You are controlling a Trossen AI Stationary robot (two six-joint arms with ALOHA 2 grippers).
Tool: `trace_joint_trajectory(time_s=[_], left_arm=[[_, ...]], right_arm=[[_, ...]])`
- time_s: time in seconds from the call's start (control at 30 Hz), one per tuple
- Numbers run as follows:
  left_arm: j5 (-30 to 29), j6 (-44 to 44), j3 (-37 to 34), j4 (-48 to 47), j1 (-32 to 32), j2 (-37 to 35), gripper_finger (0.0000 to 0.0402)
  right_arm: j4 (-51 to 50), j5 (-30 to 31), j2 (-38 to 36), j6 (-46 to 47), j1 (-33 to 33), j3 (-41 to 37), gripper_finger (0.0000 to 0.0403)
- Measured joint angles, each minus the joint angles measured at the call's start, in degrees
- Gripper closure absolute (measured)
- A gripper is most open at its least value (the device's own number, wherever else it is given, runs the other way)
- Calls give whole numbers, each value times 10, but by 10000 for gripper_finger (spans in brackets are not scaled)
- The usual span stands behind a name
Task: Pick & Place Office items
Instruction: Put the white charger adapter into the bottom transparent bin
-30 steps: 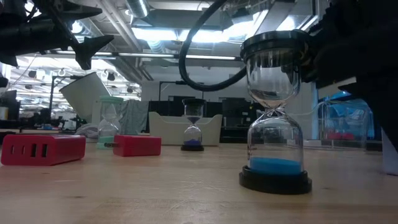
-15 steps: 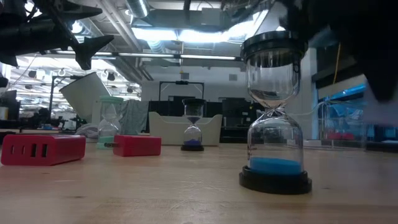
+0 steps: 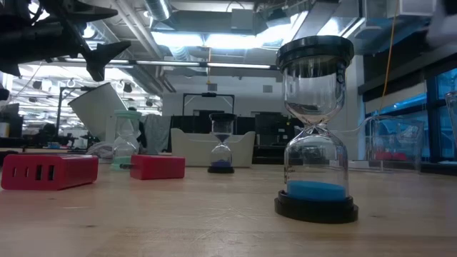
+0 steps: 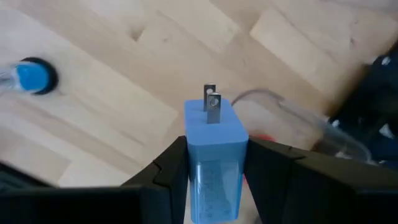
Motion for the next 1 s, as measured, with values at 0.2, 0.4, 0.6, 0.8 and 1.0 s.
trace_joint_trajectory(time_s=[0.2, 0.4, 0.6, 0.8, 1.0], left_arm=[[-12, -6, 0, -2, 0, 0, 105], [-15, -6, 0, -2, 0, 0, 105], [-19, -5, 0, -2, 0, 0, 105], [-38, -18, 0, -4, 0, 0, 105], [-42, -20, 0, -5, 0, 0, 105]], right_arm=[[4, -50, -6, 97, 69, -10, 280], [4, -152, -2, 220, 129, -75, 280], [88, -170, -2, 246, 153, -140, 280], [175, -170, -2, 218, 153, -204, 273], [210, -170, -2, 215, 153, -257, 273]])
